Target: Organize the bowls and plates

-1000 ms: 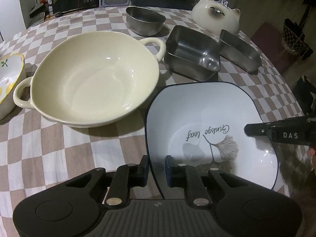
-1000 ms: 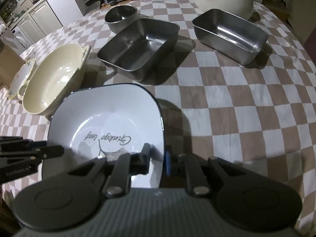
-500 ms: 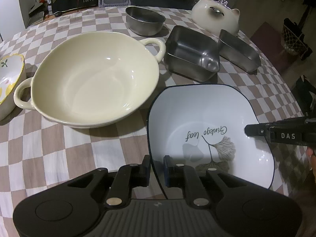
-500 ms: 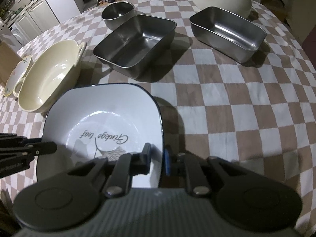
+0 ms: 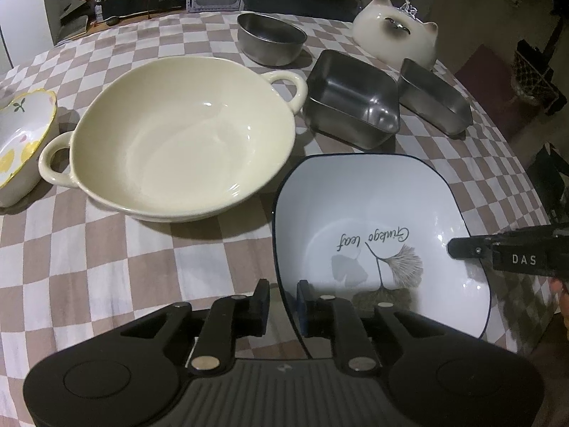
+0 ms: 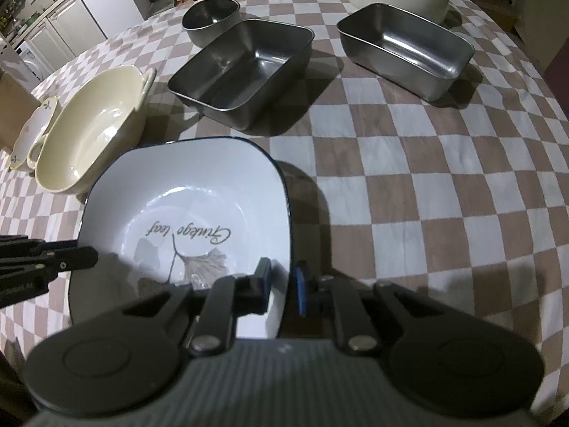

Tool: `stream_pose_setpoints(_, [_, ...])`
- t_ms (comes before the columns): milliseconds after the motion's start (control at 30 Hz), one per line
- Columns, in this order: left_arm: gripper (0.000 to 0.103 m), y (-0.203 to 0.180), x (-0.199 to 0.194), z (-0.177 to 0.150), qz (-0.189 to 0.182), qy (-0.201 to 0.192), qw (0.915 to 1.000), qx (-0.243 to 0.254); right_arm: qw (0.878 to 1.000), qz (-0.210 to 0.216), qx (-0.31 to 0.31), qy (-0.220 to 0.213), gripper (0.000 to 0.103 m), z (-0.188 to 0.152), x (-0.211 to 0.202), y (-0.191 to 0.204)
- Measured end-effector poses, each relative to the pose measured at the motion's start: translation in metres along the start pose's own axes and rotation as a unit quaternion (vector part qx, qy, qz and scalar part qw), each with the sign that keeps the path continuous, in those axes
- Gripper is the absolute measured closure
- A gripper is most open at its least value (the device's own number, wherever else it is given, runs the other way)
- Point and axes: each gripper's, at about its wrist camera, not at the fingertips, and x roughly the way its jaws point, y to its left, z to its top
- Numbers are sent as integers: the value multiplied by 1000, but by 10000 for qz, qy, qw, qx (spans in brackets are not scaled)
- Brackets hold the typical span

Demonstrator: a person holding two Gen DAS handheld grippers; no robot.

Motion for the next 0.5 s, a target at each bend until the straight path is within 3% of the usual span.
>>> stream_pose_setpoints(167, [71, 0, -7, -2, -5, -50, 10000, 30, 10000, -12, -9, 2, 80, -3, -3, 0])
stream_pose_setpoints(333, [41, 0, -17, -4, -35, -202, 9998, 29, 9998, 48, 34, -214, 47, -6, -17, -1])
stream_pose_setpoints(400, [19, 0, -25, -4, -49, -330, 9994, 22, 9993, 77, 65, -361, 34, -8, -24, 0])
stream_pose_setpoints(433, [14, 1, -30, -4, -43, -422, 9991, 18, 9990, 87, 60, -444, 27, -9, -28, -1])
stream_pose_setpoints(500, [3, 1, -39, -3, -30, -630, 9980, 13, 9978, 123, 48, -642, 20, -8, -35, 0])
